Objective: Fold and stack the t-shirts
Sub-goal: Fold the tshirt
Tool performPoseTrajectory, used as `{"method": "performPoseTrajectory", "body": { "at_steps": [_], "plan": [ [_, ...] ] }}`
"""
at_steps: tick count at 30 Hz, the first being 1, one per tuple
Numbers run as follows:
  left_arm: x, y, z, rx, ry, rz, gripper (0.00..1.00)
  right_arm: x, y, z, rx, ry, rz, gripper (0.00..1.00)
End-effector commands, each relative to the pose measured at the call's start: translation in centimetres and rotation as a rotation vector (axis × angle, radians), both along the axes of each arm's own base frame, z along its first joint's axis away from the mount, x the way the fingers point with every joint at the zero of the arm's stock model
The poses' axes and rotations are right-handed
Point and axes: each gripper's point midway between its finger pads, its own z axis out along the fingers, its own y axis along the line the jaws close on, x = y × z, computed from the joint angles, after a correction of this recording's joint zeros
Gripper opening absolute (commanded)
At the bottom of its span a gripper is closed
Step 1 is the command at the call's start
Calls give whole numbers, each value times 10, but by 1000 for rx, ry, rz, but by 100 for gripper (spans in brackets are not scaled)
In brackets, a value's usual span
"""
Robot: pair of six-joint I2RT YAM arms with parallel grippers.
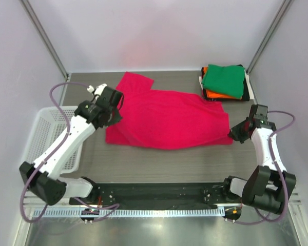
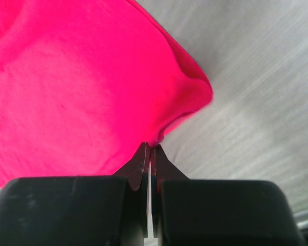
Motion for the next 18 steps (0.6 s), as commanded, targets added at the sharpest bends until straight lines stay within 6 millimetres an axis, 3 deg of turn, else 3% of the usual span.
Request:
{"method": "performPoseTrajectory", "body": {
  "at_steps": [1, 3, 4, 6, 8, 10, 18],
  "plan": [
    [51, -9, 20, 2, -57, -97, 0, 47, -11, 24, -35, -112, 29, 1],
    [72, -14, 12, 8, -14, -124, 0, 63, -14, 31, -53, -131, 40, 1],
    [81, -7, 9, 13, -4, -105, 0, 68, -15, 22, -48, -99, 40, 1],
    [98, -7, 10, 6, -8, -102, 0, 83, -17, 25, -47, -109, 41, 1],
    [117, 0, -3, 16, 15, -84, 0, 94, -15, 15, -43, -83, 49, 1],
    [136, 2, -12, 7, 35, -83, 0, 108, -17, 20, -55, -96, 46, 1],
    [184, 10, -34, 13, 87, -75, 0, 135, -25, -8, -57, -36, 33, 1]
  ]
}}
